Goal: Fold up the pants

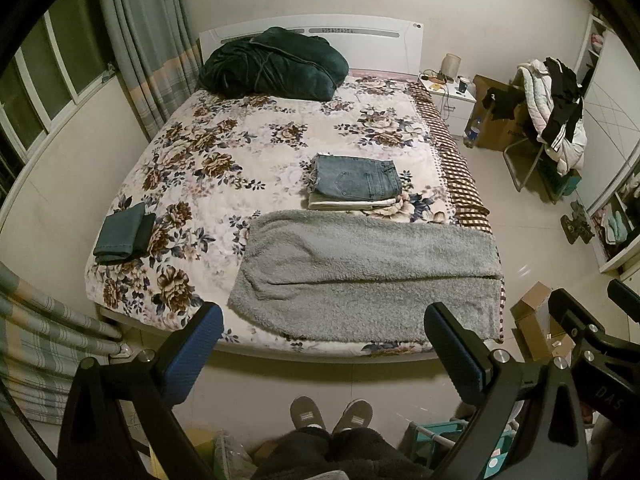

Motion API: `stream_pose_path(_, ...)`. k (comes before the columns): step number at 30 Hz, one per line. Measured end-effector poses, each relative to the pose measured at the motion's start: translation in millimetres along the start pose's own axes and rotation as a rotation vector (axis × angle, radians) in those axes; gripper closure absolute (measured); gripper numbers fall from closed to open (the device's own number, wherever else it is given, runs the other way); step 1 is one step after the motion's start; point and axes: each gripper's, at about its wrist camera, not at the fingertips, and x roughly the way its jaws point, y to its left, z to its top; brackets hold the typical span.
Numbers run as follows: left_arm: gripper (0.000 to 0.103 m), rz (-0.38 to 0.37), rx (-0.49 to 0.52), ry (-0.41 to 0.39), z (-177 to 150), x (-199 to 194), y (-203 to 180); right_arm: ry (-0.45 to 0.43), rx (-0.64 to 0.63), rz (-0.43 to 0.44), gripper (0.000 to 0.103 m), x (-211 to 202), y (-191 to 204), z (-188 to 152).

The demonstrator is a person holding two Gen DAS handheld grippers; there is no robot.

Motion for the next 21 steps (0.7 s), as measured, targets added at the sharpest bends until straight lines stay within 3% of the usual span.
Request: stream_pose_path(21,0.0,0.001,-0.002,0.0,-1.8,0.8,0.1,0.001,-0.001,0.001,0.0,-2.2,-1.3,1.6)
